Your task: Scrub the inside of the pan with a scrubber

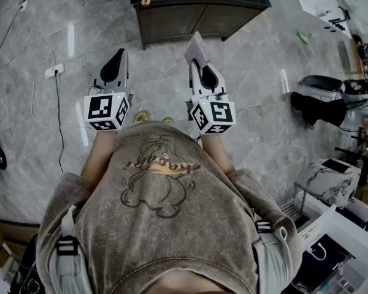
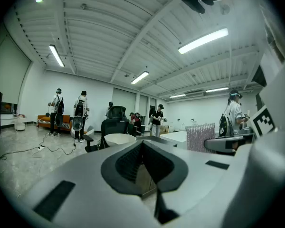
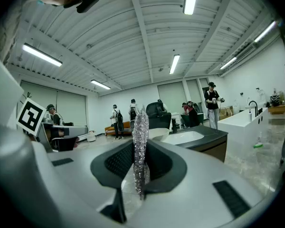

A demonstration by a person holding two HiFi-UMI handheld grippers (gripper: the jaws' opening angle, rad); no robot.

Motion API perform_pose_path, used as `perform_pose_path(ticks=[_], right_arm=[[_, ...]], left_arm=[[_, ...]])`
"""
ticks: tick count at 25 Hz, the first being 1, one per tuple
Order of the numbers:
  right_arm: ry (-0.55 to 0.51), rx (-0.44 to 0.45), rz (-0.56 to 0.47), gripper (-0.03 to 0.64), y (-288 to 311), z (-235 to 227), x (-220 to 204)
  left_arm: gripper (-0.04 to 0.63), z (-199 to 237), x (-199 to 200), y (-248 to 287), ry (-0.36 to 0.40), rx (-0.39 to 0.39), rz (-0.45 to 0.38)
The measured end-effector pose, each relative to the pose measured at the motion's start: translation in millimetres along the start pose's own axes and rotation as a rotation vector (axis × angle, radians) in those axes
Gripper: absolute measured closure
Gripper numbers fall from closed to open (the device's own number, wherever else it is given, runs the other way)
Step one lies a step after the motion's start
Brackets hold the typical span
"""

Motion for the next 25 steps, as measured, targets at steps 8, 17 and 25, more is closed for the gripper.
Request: perform_pose_path(ticks=[8, 17, 25], right_arm=[[-0.023, 0.029, 0.010, 0.537, 1.2, 0.5, -5.1], [-0.025, 0.091, -0.018, 0.537, -6.4, -20.7, -4.5], [-0.003, 0.082, -0.014, 0.537, 7.1, -45.9, -7.5]], left_arm=[[0.578, -10.0, -3.7, 1.5, -0.001, 0.017, 0.004], [0.578, -17.8, -8.1, 3.2, 0.002, 0.105, -0.013], [0.578, -8.2, -11.0, 26.8, -0.003, 0.133, -0.022]])
Point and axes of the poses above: the fingertips, and each gripper's own axes: y forward along the fingers, z to its left, x out of its top, the point moved 3 cm from there along -y, backward along the fingers, and after that the axes turned 8 degrees about y, right-handed, at the moved point
